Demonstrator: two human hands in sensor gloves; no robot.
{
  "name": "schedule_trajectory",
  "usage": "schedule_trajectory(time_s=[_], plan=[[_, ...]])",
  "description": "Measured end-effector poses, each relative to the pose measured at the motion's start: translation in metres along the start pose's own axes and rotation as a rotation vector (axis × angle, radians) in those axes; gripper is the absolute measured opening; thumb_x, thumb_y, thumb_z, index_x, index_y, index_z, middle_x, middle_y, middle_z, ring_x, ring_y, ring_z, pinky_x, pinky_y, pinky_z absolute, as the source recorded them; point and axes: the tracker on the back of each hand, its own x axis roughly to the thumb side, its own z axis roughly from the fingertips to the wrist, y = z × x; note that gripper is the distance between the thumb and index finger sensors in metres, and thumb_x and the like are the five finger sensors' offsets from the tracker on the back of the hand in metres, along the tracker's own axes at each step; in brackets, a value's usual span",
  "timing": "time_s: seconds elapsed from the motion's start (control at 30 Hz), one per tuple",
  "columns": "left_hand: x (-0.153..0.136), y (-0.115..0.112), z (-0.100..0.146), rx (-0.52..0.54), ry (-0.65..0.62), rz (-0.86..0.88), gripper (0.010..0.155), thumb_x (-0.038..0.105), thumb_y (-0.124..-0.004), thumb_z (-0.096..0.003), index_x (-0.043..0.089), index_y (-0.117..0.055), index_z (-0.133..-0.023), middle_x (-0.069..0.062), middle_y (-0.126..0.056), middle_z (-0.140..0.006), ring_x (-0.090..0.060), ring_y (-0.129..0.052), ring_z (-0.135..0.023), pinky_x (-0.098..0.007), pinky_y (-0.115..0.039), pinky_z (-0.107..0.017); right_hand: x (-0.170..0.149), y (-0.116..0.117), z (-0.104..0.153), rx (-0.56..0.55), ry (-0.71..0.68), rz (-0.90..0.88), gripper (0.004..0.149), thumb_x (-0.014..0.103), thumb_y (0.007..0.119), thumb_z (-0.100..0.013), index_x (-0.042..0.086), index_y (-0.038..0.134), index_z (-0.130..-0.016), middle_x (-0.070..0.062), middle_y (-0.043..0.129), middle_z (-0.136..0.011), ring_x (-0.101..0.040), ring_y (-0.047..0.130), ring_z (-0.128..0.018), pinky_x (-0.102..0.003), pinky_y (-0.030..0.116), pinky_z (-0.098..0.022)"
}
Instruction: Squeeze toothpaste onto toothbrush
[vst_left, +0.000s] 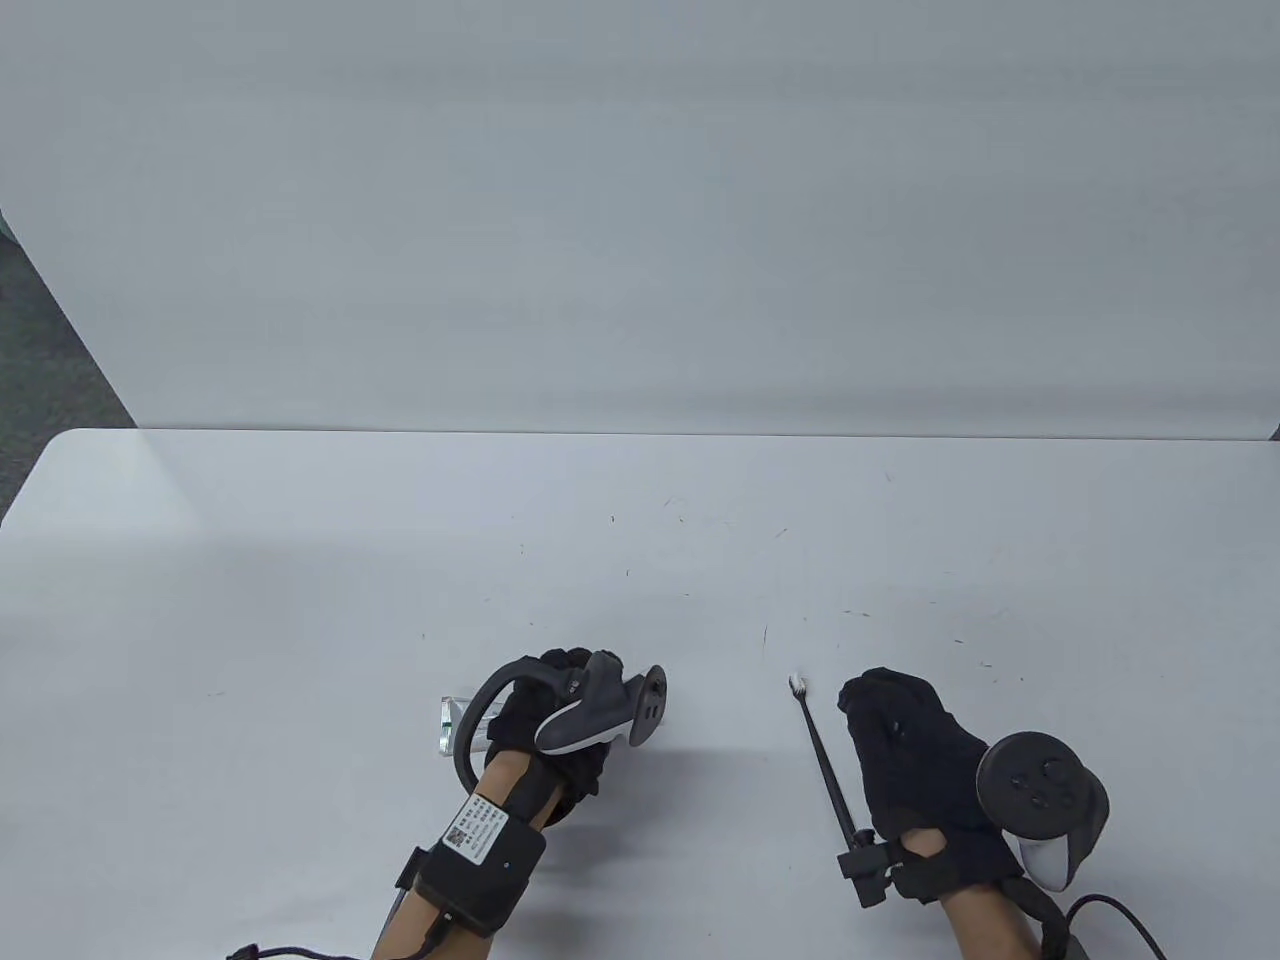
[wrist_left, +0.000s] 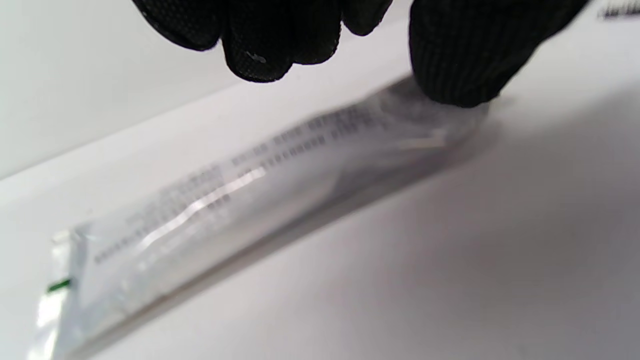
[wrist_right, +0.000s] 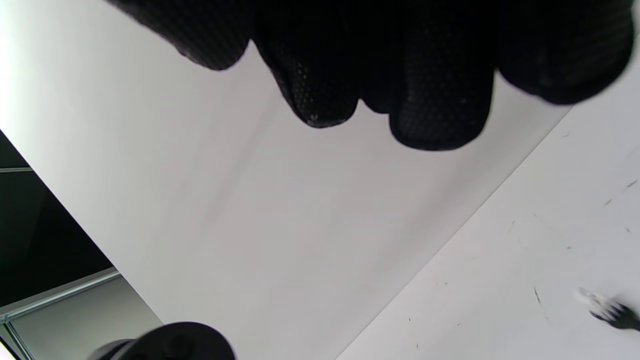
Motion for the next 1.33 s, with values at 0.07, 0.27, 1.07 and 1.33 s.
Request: schedule_trajectory(time_s=[0.07,0.27,1.07,1.33], plan=[[-0.016,0.019,0.019,0.134,0.015,0.081,0.081,0.049,-0.084,-0.0409,0.026,-0.044,-0.108,-0.011,-0.051,-0.112,-0.039,-0.064,-0.102,-0.063,-0.057,-0.073,0.005,-0.001,0.002,-0.005,-0.032,0.03,0.049,0.036,0.071,-0.043,0.004,0.084,-0.078,-0.022,0.081,-0.084,-0.041,0.095,-0.054,-0.061,0.081,-0.034],[-0.073,0.055,0.104,0.528,0.092,0.144,0.088,0.061,-0.075,-0.0401,0.031,-0.031,-0.11,-0.011,-0.031,-0.118,-0.042,-0.043,-0.111,-0.068,-0.045,-0.078,0.031,0.009,0.012,0.153,-0.226,0.367,0.068,0.049,0.071,-0.044,0.019,0.058,-0.103,-0.018,0.056,-0.108,-0.05,0.066,-0.092,-0.078,0.056,-0.056],[-0.103,-0.043,0.134,0.353,0.123,0.182,0.103,0.076,-0.062,-0.0299,0.037,-0.009,-0.109,-0.009,0.003,-0.116,-0.044,-0.007,-0.113,-0.074,-0.024,-0.078,-0.005,0.043,0.031,0.396,-0.2,0.887,0.077,0.056,0.065,-0.045,0.03,0.028,-0.108,-0.012,0.021,-0.115,-0.051,0.029,-0.104,-0.086,0.029,-0.058],[-0.103,-0.044,0.132,0.338,0.129,0.205,0.102,0.076,-0.063,-0.0309,0.037,-0.01,-0.109,-0.01,0.002,-0.116,-0.044,-0.008,-0.113,-0.074,-0.025,-0.078,-0.005,0.044,0.031,0.41,-0.181,0.864,0.076,0.053,0.066,-0.045,0.026,0.034,-0.108,-0.014,0.026,-0.115,-0.051,0.034,-0.103,-0.086,0.032,-0.058]])
